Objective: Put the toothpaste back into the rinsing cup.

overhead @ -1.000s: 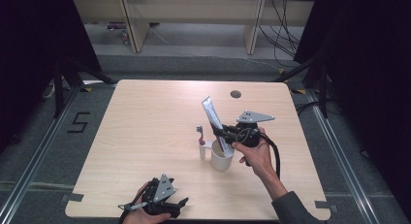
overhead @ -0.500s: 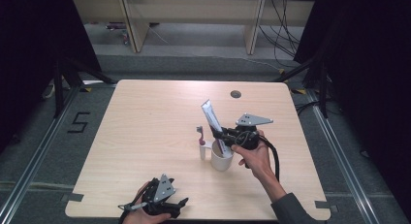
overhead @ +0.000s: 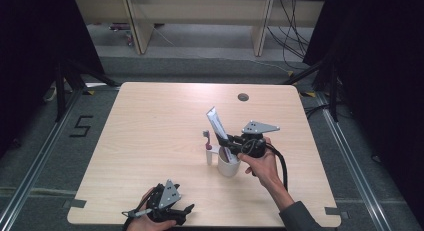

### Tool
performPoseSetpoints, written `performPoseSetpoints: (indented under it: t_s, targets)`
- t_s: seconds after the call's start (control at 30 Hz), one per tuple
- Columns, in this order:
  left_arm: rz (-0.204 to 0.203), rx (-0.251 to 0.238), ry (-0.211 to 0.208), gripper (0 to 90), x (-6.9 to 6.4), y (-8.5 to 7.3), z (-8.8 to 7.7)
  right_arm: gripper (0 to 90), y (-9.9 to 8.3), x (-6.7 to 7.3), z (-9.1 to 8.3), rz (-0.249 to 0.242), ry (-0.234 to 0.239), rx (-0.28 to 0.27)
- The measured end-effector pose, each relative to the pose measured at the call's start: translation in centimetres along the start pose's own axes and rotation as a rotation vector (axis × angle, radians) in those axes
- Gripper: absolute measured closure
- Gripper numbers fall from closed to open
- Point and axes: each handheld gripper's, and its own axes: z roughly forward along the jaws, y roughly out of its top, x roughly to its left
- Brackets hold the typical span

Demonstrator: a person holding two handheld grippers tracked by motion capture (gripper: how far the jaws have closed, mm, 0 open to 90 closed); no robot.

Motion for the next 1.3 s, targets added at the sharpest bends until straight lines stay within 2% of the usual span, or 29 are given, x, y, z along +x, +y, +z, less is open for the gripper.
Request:
performPoseSetpoints:
  t_s: [0.17,0.2,0.23,0.53,0.57,0.6,0.63,0.67,0.7,0.8,0.83,0.87,0.9,0.93,0.97,1.0,1.1,1.17,1.2,1.3]
  targets:
    - [-0.001,-0.002,-0.001,21.8,0.0,0.0,0.0,76.4,-0.5,0.1,0.1,-0.004,-0.014,0.006]
    - [-0.003,-0.011,-0.003,21.8,0.0,0.0,0.1,76.4,-0.6,0.3,0.0,0.014,-0.014,0.022]
    - [-0.002,-0.011,-0.002,21.8,0.0,0.0,0.1,76.4,-0.6,0.1,0.1,-0.009,-0.002,0.005]
    - [-0.003,-0.011,0.002,21.8,-0.1,0.0,0.1,76.3,-0.9,0.2,-0.4,-0.014,-0.019,0.034]
    - [-0.003,-0.011,0.001,21.8,-0.1,-0.1,0.1,76.3,-1.0,0.3,-0.3,-0.001,-0.011,0.032]
    - [-0.004,-0.011,0.001,21.8,-0.1,-0.1,0.1,76.4,-1.1,0.1,-0.4,-0.044,-0.017,0.032]
    - [-0.003,-0.010,0.001,21.8,-0.1,-0.1,0.1,76.4,-1.2,0.4,-0.6,-0.018,-0.020,0.043]
    - [-0.003,-0.010,0.001,21.8,-0.1,-0.1,0.1,76.4,-1.2,0.4,-0.6,-0.018,-0.020,0.043]
    - [-0.003,-0.013,0.000,21.8,-0.1,-0.1,0.2,76.5,-1.2,0.2,-0.6,-0.047,-0.027,0.040]
    - [-0.003,-0.009,0.001,21.8,-0.1,-0.1,0.1,76.5,-1.4,0.2,-0.6,-0.064,-0.035,0.039]
    - [-0.002,-0.010,0.001,21.8,-0.1,-0.1,0.1,76.5,-1.5,0.3,-0.6,-0.057,-0.016,0.053]
    - [-0.002,-0.010,0.001,21.8,-0.1,-0.1,0.1,76.5,-1.5,0.3,-0.6,-0.057,-0.016,0.053]
    - [-0.002,-0.010,0.000,21.8,-0.1,-0.1,0.1,76.5,-1.5,0.3,-0.7,-0.082,-0.036,0.047]
    - [-0.003,-0.010,0.001,21.8,-0.1,-0.1,0.1,76.5,-1.6,0.5,-0.7,-0.057,-0.037,0.058]
    - [-0.003,-0.010,0.001,21.8,-0.1,-0.1,0.1,76.5,-1.7,0.4,-0.8,-0.062,-0.027,0.064]
    - [-0.003,-0.010,0.001,21.8,-0.1,-0.1,0.1,76.5,-1.8,0.5,-0.9,-0.042,-0.032,0.072]
    - [0.000,-0.013,0.000,21.8,-0.1,-0.1,0.2,76.5,-1.9,0.3,-0.9,-0.070,-0.029,0.077]
    - [0.001,-0.007,0.000,21.8,-0.1,-0.1,0.1,76.5,-2.1,0.5,-0.9,-0.038,-0.038,0.077]
    - [0.003,-0.007,-0.008,21.8,-0.1,-0.1,0.2,76.5,-2.1,0.3,-0.9,-0.076,-0.035,0.078]
    - [0.002,-0.006,-0.008,21.8,-0.1,-0.1,0.1,76.5,-2.3,0.3,-0.8,-0.075,-0.046,0.068]
